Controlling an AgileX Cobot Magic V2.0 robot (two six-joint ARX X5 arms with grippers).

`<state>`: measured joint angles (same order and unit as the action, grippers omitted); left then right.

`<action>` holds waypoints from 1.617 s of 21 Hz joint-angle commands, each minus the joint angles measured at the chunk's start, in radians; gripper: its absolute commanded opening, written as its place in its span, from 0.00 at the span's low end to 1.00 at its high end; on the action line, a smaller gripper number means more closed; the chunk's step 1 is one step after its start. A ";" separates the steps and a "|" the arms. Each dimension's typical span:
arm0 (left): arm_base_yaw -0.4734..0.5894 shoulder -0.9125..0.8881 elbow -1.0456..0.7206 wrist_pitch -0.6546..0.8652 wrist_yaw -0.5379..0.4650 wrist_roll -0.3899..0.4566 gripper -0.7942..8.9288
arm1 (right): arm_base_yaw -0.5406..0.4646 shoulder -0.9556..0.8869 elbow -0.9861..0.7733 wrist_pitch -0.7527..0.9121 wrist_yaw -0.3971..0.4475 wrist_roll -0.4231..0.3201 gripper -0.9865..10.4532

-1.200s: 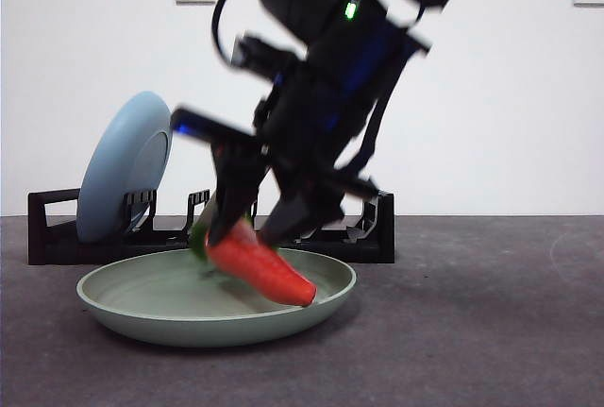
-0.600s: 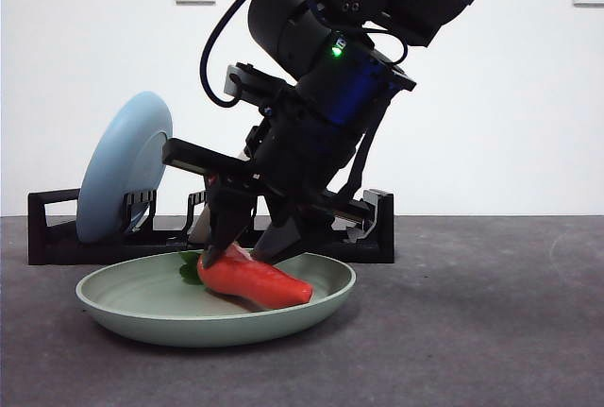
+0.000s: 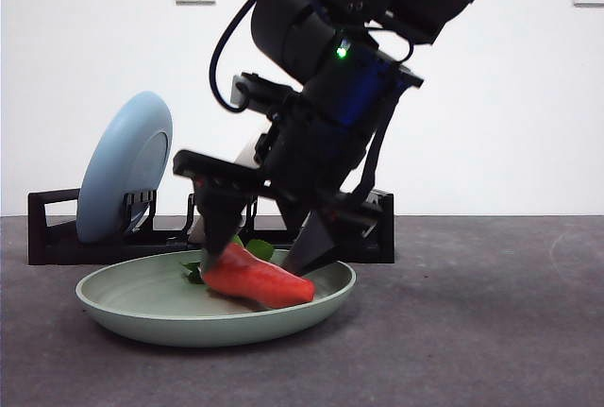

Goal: Take the green plate from the plate rack,put the plate on the table,take the carrot from the table,put the carrot in the plate

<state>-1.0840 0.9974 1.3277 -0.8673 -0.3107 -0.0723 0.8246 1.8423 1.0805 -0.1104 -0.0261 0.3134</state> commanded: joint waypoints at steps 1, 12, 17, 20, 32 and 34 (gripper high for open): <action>-0.003 -0.001 -0.002 0.003 -0.002 -0.006 0.41 | 0.002 -0.087 0.003 -0.016 0.001 -0.020 0.53; -0.003 -0.001 -0.002 -0.089 0.003 -0.006 0.41 | 0.011 -0.813 0.003 -0.795 -0.106 -0.059 0.52; -0.003 -0.001 -0.002 -0.209 0.007 -0.036 0.36 | 0.011 -1.002 0.003 -0.984 -0.106 -0.042 0.43; -0.003 -0.001 -0.002 -0.240 0.010 -0.043 0.17 | 0.011 -1.048 0.003 -1.025 -0.106 -0.042 0.23; -0.003 -0.001 -0.002 -0.254 0.025 -0.063 0.08 | 0.011 -1.091 0.003 -1.028 -0.099 -0.042 0.09; -0.003 -0.001 -0.002 -0.253 0.025 -0.063 0.08 | 0.011 -1.091 0.003 -1.029 -0.098 -0.042 0.09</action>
<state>-1.0840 0.9974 1.3277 -1.1221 -0.2817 -0.1253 0.8318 0.7525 1.0828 -1.1450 -0.1276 0.2657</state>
